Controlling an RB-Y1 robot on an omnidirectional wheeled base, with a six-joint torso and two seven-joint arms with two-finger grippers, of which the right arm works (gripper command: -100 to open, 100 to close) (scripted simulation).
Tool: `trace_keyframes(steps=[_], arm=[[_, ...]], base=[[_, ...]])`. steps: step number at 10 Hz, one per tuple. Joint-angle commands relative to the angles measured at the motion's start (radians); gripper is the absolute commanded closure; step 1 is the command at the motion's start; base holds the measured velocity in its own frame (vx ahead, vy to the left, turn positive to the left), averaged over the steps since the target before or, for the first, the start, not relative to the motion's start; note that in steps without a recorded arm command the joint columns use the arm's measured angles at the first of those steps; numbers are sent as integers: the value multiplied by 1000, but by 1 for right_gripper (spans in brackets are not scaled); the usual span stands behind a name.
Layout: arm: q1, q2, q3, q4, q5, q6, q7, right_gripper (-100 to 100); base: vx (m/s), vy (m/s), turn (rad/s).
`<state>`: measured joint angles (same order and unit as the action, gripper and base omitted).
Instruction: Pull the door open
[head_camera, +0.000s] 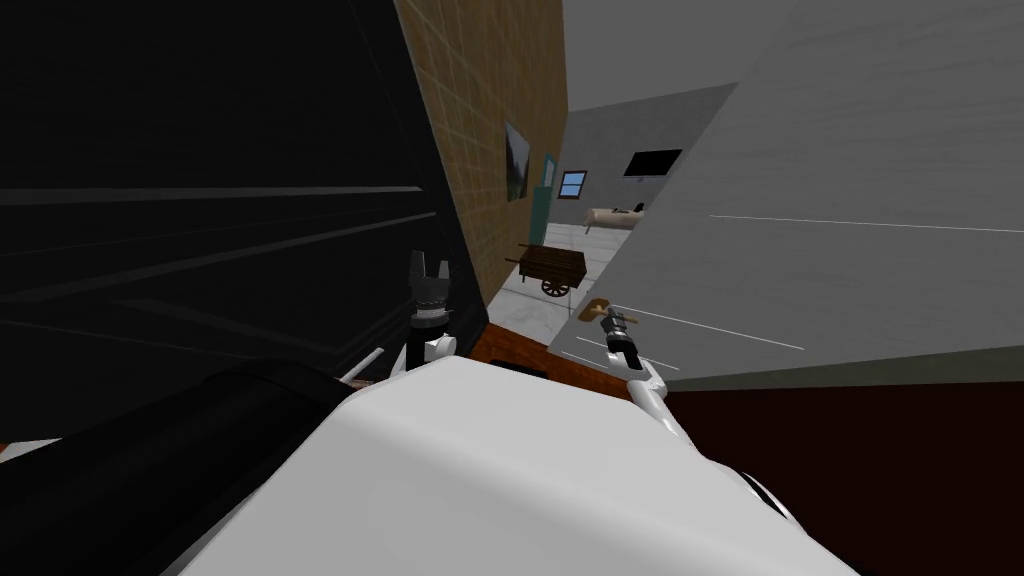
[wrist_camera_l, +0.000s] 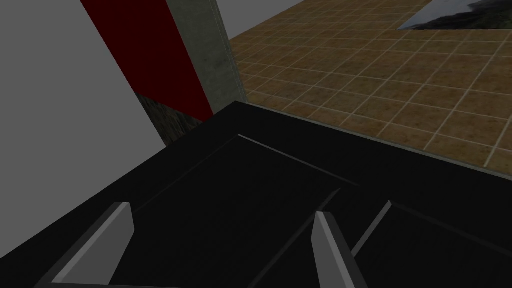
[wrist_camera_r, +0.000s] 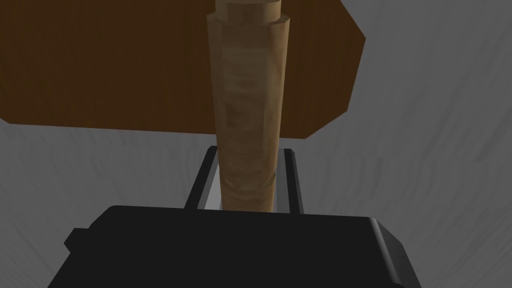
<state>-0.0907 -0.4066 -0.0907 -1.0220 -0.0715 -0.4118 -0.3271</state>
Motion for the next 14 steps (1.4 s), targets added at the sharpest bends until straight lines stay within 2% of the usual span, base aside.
trace_keyframes(steps=[1,6,8,9,10,14], arm=[[11,-11,17,0,1,-10,-16,100],[50,-70,70,-16,1,-53,-85,100],[62,-88,85,-21,1,-66,-105,100],[57,-80,83,-19,2,-59,-98,100],[79,-99,105,-31,5,-81,-122,100],[124,-149,144,-62,11,-128,-172,100]], base=[[-174,-89,136],[-223,-82,162],[-225,-96,140],[-97,-38,48],[-167,-47,126],[-231,-102,117]])
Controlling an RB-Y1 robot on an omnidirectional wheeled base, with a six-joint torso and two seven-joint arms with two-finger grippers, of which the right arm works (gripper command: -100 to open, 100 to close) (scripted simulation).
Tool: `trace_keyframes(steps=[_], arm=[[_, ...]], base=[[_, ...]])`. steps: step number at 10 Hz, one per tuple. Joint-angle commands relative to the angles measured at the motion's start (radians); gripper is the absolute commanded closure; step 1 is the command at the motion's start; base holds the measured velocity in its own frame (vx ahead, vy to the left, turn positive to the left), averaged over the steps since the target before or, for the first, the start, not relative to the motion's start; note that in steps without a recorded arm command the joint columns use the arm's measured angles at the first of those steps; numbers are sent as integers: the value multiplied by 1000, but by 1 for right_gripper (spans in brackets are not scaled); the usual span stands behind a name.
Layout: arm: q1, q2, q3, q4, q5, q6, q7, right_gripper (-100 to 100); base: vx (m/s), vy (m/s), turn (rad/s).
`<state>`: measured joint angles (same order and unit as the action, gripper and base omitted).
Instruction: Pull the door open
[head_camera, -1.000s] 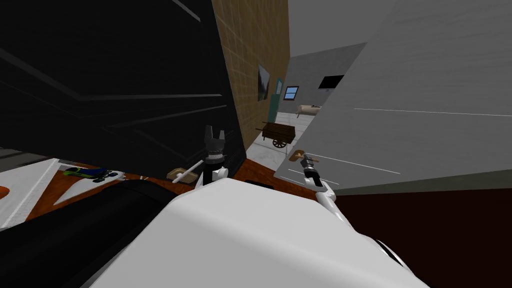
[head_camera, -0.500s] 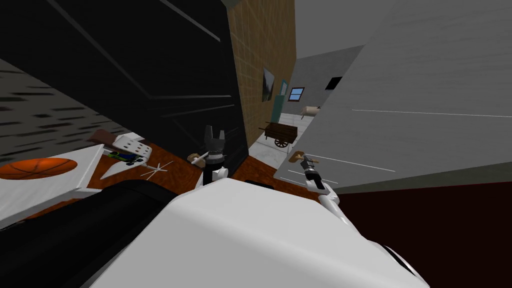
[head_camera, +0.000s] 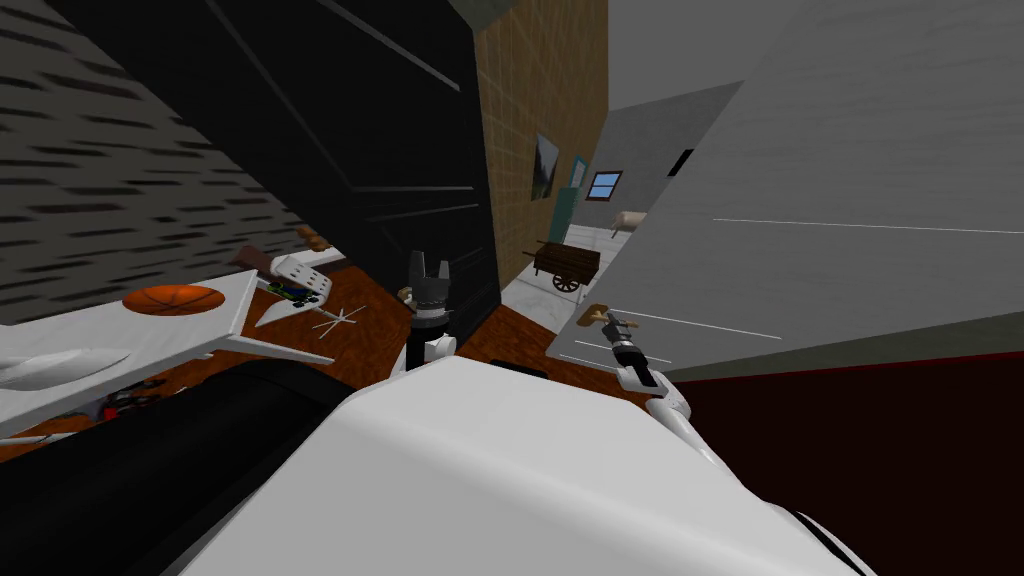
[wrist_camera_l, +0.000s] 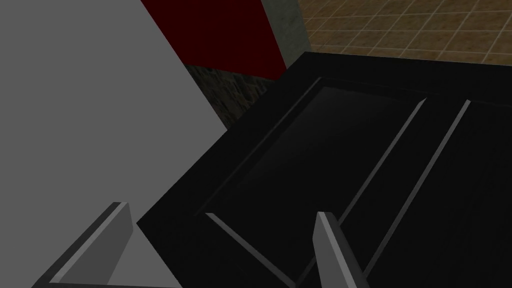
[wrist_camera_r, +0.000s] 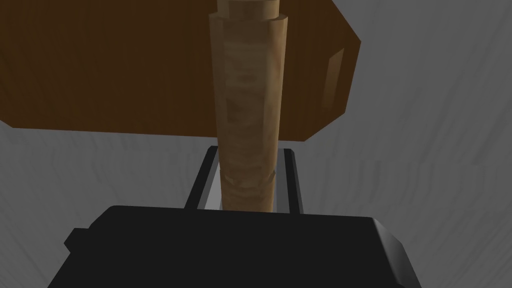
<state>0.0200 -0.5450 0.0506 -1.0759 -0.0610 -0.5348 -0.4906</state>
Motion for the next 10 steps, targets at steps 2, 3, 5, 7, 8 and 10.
trace_keyframes(steps=[2,3,5,7,8,10], arm=[[40,-41,26,-26,4,-33,-39,100],[35,-31,22,-28,3,-22,-30,100],[68,-62,41,-35,6,-67,-59,100],[94,-91,54,-39,8,-107,-82,100],[106,-105,61,-42,9,-127,-93,100],[128,-129,72,-46,10,-161,-113,100]], base=[[-231,-78,111],[-110,-21,16],[-205,-91,139],[-200,-96,128],[-179,-93,112],[-193,-96,108]])
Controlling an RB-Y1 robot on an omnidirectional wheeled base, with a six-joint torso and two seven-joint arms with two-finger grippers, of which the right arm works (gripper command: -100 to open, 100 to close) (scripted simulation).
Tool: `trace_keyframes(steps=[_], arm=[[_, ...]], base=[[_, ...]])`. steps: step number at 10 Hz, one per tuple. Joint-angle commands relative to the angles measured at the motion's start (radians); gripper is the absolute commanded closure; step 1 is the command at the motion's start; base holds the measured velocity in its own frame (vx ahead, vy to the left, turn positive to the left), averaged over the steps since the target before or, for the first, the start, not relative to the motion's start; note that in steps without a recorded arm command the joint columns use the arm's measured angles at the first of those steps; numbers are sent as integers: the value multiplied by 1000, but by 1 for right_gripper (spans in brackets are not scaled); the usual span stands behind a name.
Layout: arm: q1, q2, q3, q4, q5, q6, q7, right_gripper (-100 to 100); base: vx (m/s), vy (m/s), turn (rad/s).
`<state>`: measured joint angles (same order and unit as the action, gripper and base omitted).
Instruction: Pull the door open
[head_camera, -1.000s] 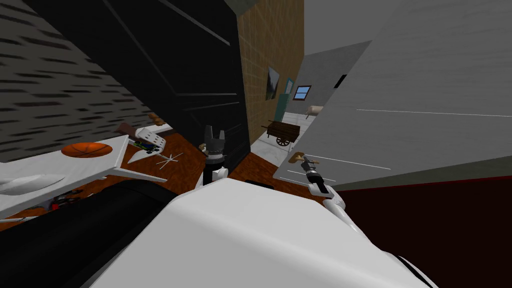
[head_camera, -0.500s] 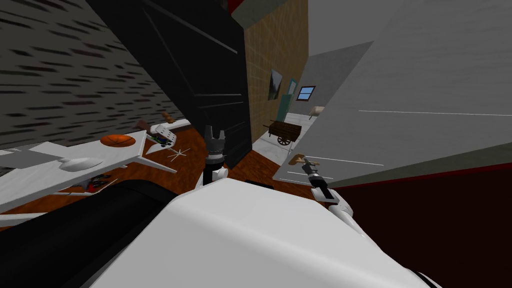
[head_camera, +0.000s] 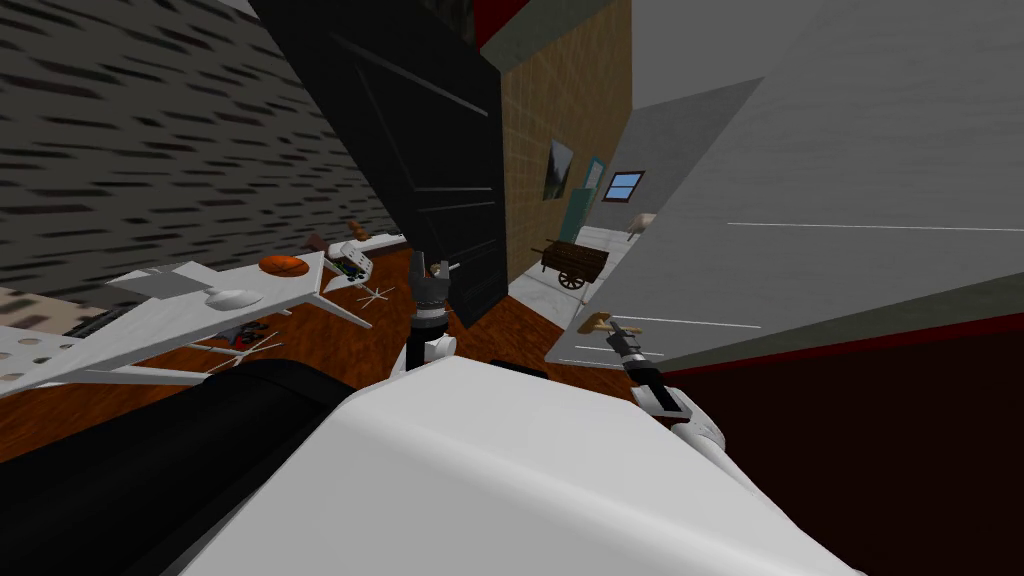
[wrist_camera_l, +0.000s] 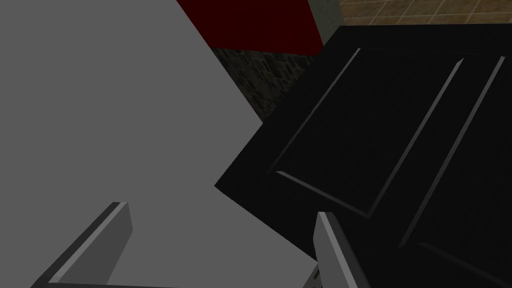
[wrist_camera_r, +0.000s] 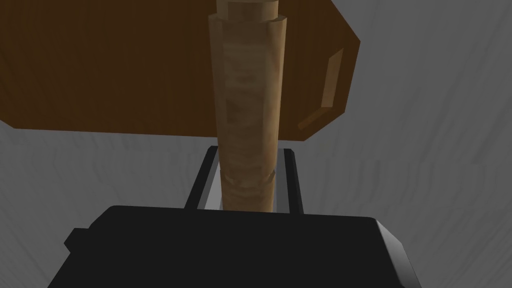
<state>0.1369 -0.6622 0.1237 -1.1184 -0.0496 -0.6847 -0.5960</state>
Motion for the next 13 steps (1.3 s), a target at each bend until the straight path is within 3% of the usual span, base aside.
trace_keyframes(steps=[1,2,3,6,8,9,11,12,13], arm=[[20,-22,3,-5,-1,-25,-16,100],[12,-11,6,-8,1,-13,-9,100],[41,-29,27,-27,12,-50,-21,100],[72,-55,48,-50,24,-95,-35,100],[105,-81,69,-75,37,-142,-49,100],[105,-81,69,-75,37,-142,-49,100],[132,-103,87,-96,47,-180,-60,100],[122,-95,87,-83,46,-172,-58,100],[133,-101,95,-74,53,-206,-63,100]], base=[[-194,-113,89],[-86,-45,32],[-110,-34,-10],[-126,-64,-21],[-112,-133,-19],[-70,-103,-2],[-76,-134,-16],[-47,-70,16],[24,28,5]])
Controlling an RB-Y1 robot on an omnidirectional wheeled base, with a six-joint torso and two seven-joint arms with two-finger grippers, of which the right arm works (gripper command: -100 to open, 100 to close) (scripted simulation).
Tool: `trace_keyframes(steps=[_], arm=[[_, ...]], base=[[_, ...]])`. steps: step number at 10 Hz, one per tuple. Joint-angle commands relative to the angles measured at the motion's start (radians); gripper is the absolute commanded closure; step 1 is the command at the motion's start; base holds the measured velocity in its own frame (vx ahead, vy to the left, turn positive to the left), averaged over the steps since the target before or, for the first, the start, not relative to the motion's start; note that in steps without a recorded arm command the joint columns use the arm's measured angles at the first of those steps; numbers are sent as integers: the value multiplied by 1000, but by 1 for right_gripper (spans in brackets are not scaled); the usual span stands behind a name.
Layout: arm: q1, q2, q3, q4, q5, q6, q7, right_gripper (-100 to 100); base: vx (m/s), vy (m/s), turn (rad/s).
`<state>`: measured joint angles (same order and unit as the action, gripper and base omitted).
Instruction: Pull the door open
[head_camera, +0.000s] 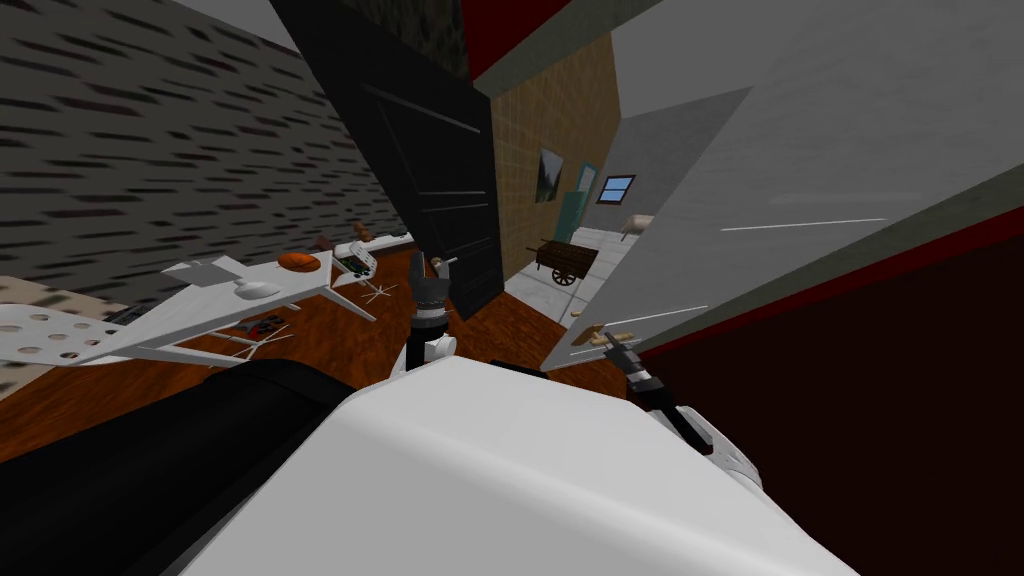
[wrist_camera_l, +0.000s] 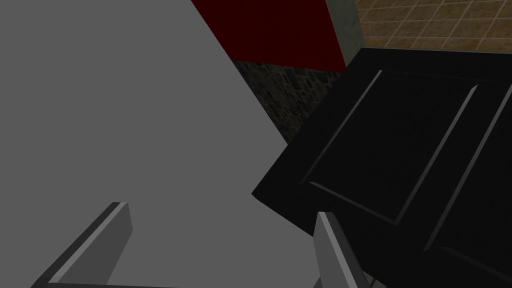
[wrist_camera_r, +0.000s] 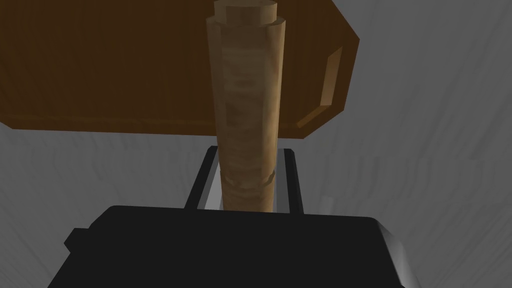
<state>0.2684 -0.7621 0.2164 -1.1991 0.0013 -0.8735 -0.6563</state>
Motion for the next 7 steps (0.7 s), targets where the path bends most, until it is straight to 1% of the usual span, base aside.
trace_keyframes(steps=[1,3,7], arm=[[6,-5,3,13,5,-33,-4,100],[17,-15,6,28,10,-72,-9,100],[45,-41,14,66,22,-173,-20,100]], base=[[52,46,-19],[45,34,-20],[21,9,-3]])
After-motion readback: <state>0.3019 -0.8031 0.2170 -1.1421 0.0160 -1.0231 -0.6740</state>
